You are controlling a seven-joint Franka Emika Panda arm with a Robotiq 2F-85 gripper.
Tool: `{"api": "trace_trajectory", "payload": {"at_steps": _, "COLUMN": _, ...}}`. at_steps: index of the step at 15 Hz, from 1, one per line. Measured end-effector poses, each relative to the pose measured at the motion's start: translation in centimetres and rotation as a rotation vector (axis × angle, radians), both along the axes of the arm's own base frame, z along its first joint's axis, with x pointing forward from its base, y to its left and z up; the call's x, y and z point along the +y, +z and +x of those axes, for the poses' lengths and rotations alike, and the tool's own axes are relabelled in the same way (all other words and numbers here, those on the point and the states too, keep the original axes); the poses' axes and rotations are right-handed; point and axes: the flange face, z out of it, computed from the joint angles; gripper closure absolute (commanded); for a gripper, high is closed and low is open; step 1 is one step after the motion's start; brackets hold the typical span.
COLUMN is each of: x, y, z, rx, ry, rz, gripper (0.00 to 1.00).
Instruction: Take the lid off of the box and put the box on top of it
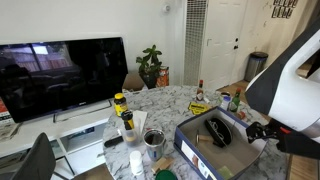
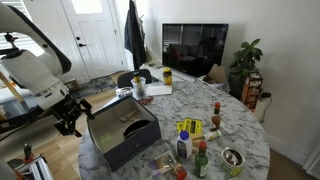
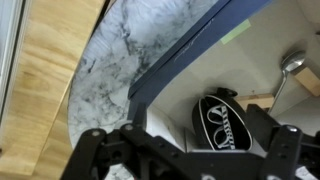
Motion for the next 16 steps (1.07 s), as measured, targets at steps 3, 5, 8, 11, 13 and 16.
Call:
{"api": "trace_trajectory", "payload": {"at_steps": 3, "x": 0.5, "y": 2.4, "z": 0.2, "rx": -0.028, "ry": 0.141, "rz": -0.094, "gripper": 0.0}}
{"api": "trace_trajectory", "payload": {"at_steps": 5, "x": 1.0, "y": 4.0, "z": 0.5, "rx": -0.055, "ry": 0.217, "rz": -0.126, "gripper": 0.0}}
{"api": "trace_trajectory", "payload": {"at_steps": 8, "x": 2.1, "y": 6.0, "z": 1.1, "rx": -0.096, "ry": 0.271, "rz": -0.113, "gripper": 0.0}}
{"api": "trace_trajectory", "payload": {"at_steps": 11, "x": 3.0, "y": 7.1, "z": 2.0, "rx": -0.124, "ry": 0.283, "rz": -0.086, "gripper": 0.0}}
{"api": "trace_trajectory", "payload": {"at_steps": 13, "x": 3.4, "y": 7.6, "z": 2.3, "rx": -0.134, "ry": 0.284, "rz": -0.069, "gripper": 0.0}}
{"api": "trace_trajectory", "payload": {"at_steps": 16, "x": 3.7, "y": 7.8, "z": 2.3, "rx": -0.138, "ry": 0.286, "rz": -0.062, "gripper": 0.0}}
